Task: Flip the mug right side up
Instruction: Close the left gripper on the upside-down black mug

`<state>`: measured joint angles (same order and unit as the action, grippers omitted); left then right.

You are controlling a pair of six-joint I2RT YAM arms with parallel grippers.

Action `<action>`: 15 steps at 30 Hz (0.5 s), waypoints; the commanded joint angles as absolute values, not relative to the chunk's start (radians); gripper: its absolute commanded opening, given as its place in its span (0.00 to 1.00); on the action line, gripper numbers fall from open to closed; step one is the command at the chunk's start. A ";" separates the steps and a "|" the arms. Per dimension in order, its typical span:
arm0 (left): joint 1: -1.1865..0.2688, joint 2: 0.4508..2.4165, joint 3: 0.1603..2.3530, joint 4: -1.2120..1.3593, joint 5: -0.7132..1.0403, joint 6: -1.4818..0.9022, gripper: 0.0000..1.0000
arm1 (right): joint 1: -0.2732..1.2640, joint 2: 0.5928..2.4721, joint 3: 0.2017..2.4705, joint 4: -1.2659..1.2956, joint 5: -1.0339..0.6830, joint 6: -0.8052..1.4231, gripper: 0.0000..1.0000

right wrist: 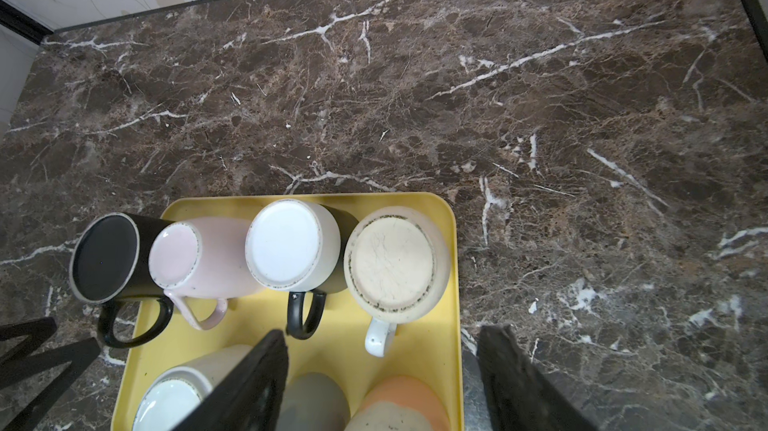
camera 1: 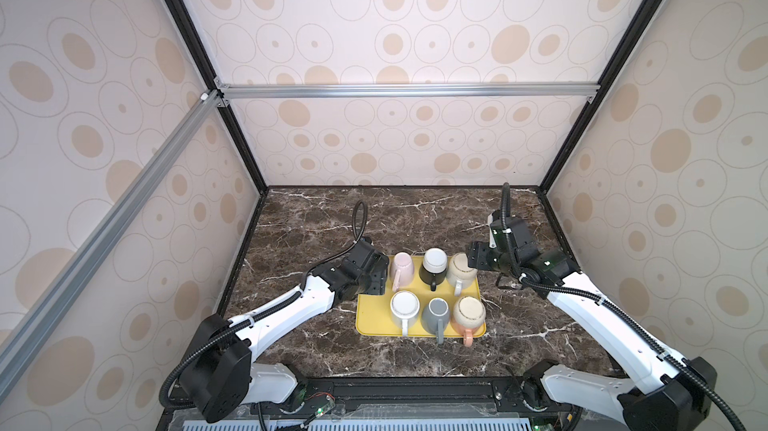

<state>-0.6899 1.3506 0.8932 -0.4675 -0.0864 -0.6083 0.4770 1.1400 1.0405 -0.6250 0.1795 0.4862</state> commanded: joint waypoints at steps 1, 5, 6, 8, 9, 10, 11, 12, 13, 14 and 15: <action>-0.701 1.392 0.947 -0.495 -0.132 -0.602 0.66 | 0.483 1.115 1.024 -0.601 0.182 0.503 0.73; -0.700 1.427 0.945 -0.489 -0.183 -0.586 0.58 | 0.483 1.097 1.001 -0.579 0.187 0.505 0.72; -0.701 1.437 0.950 -0.489 -0.184 -0.580 0.58 | 0.483 1.092 0.993 -0.574 0.191 0.506 0.72; -0.701 1.456 0.961 -0.487 -0.185 -0.575 0.56 | 0.482 1.086 0.982 -0.569 0.192 0.511 0.71; -0.700 1.463 0.963 -0.484 -0.188 -0.574 0.56 | 0.483 1.084 0.976 -0.568 0.193 0.513 0.71; -0.701 1.470 0.966 -0.483 -0.189 -0.571 0.56 | 0.483 1.083 0.972 -0.567 0.193 0.514 0.71; -0.701 1.478 0.971 -0.482 -0.193 -0.569 0.55 | 0.483 1.080 0.969 -0.565 0.191 0.515 0.71; -0.700 1.485 0.976 -0.483 -0.197 -0.566 0.55 | 0.483 1.080 0.964 -0.565 0.191 0.515 0.71; -0.700 1.490 0.980 -0.483 -0.201 -0.565 0.54 | 0.483 1.079 0.963 -0.563 0.193 0.515 0.71; -0.701 1.499 0.985 -0.483 -0.204 -0.562 0.52 | 0.482 1.077 0.959 -0.564 0.193 0.515 0.71; -0.701 1.505 0.989 -0.483 -0.207 -0.559 0.52 | 0.482 1.075 0.958 -0.562 0.196 0.514 0.71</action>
